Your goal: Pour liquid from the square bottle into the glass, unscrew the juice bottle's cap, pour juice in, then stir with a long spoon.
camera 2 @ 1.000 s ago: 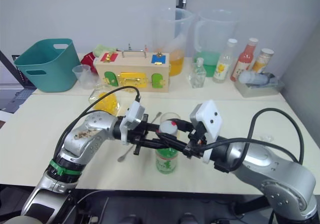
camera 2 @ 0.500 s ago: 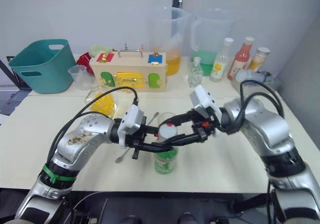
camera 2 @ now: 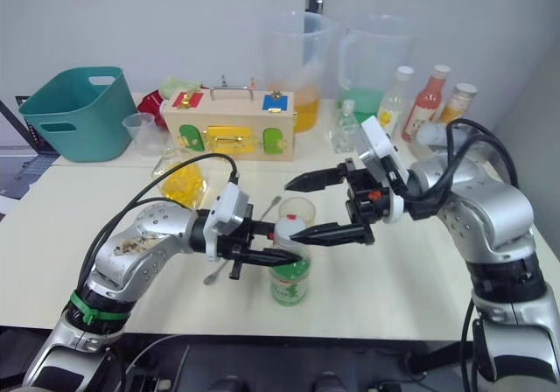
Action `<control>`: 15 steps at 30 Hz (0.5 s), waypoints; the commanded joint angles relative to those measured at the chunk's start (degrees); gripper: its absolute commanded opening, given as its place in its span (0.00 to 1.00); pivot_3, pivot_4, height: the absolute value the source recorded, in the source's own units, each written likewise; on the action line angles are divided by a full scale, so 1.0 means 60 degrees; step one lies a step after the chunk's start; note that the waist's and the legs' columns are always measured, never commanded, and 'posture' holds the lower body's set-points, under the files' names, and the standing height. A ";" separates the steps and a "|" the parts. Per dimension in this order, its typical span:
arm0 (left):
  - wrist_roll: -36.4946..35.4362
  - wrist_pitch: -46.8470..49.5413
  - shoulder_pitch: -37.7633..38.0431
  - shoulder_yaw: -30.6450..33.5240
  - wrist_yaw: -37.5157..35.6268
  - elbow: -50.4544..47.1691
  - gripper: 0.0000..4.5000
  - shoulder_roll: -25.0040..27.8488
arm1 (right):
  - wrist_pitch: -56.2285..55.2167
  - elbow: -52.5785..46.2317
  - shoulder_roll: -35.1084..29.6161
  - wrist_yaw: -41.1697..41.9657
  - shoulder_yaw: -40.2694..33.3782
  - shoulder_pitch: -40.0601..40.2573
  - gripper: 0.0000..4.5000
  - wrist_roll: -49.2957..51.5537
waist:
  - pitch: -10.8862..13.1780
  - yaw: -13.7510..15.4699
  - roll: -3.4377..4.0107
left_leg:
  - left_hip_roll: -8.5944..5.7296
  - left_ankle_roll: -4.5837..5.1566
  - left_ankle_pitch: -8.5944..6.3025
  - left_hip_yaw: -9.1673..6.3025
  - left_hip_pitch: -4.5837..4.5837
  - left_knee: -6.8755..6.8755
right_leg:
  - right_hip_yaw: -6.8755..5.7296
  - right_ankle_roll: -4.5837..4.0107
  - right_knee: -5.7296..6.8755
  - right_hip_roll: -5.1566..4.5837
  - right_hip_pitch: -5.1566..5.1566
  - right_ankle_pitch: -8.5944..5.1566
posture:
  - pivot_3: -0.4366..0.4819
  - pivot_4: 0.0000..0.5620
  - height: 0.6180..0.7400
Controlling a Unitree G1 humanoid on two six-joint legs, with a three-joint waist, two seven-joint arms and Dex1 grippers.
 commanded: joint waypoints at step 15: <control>0.0490 -0.0544 -0.0611 -0.0536 -0.0712 0.1201 0.26 -0.0657 | 0.1186 -0.4936 0.1045 -0.7551 -0.1225 0.3269 1.00 0.1432 | -0.0002 0.0069 0.0000 | -0.0009 0.0000 0.0000 0.0001 -0.0004 0.0001 | 0.0001 0.0002 -0.0009 -0.0006 0.0007 0.0000 | 0.48 0.27 1.00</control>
